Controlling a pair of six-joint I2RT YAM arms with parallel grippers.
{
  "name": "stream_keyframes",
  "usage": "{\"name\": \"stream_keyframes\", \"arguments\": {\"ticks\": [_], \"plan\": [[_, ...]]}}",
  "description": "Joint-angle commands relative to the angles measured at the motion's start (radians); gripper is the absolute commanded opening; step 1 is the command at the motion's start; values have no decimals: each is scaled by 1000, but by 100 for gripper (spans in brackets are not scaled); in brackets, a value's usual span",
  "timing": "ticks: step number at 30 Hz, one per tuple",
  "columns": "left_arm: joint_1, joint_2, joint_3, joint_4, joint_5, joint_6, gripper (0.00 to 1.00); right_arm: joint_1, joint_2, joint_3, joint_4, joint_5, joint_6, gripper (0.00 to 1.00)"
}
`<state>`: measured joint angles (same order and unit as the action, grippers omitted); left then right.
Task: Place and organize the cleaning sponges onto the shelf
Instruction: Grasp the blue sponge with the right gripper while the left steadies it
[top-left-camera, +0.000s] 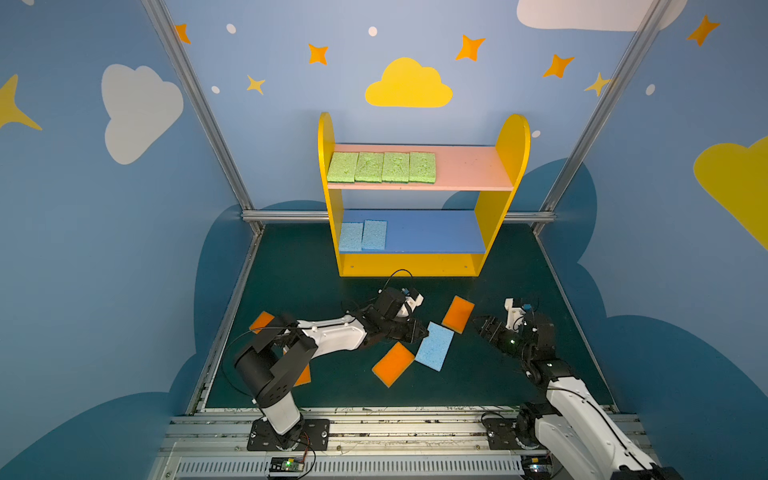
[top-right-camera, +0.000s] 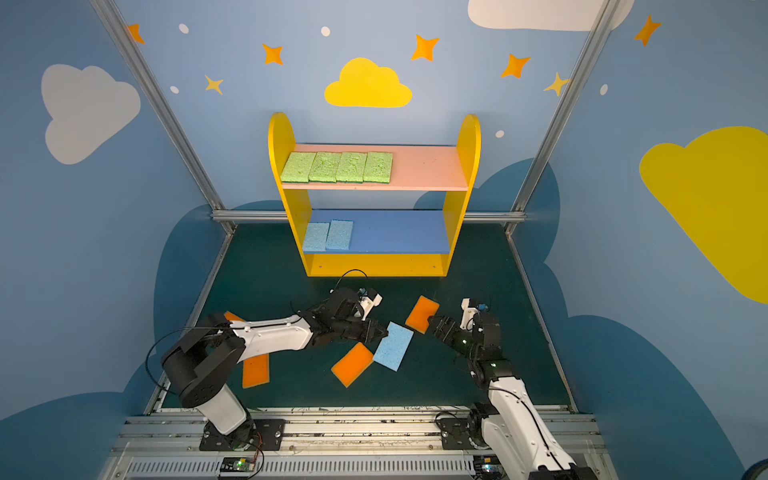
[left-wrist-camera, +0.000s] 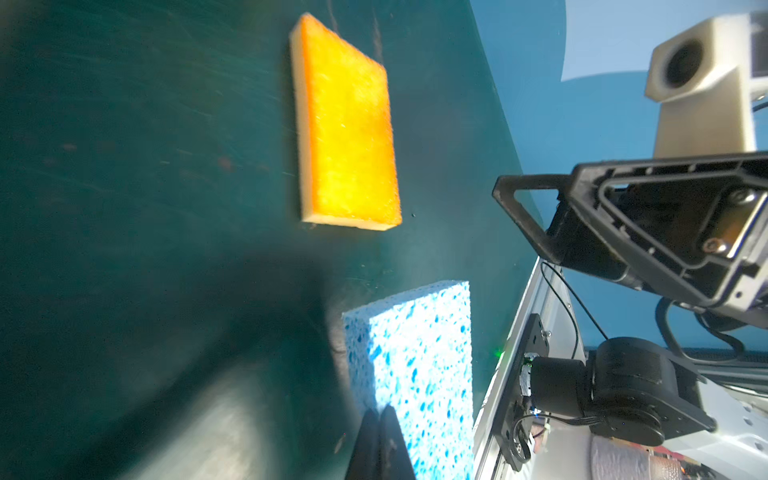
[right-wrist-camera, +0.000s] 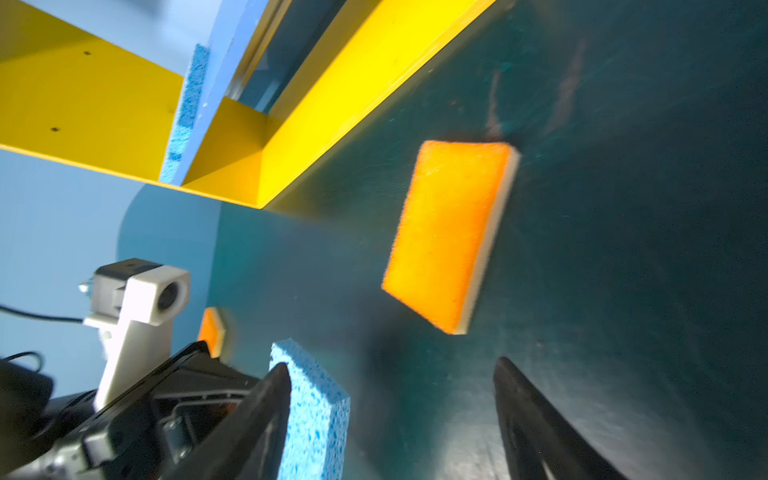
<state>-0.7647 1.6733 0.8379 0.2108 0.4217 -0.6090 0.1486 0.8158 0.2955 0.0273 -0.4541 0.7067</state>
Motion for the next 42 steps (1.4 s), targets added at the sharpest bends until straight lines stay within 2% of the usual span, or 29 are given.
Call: {"name": "stream_keyframes", "arguments": {"ticks": [1, 9, 12, 15, 23, 27, 35, 42], "plan": [[30, -51, -35, -9, 6, 25, 3, 42, 70, 74, 79, -156, 3, 77], [111, -189, -106, -3, 23, 27, 3, 245, 307, 232, 132, -237, -24, 76], [141, -241, -128, -8, 31, 27, 3, 292, 395, 305, 110, -262, -33, 68], [171, -292, -152, -20, 47, 26, 3, 321, 459, 333, 155, -274, -9, 60], [245, -398, -211, -48, 44, 4, 3, 406, 572, 372, 255, -312, 11, 58], [275, -424, -225, -38, 65, -7, 3, 442, 620, 433, 273, -332, 15, 51], [344, -459, -240, -36, 83, -26, 3, 466, 681, 465, 324, -362, 39, 43], [367, -474, -234, -36, 92, -32, 3, 481, 733, 488, 379, -396, 66, 36]]}}
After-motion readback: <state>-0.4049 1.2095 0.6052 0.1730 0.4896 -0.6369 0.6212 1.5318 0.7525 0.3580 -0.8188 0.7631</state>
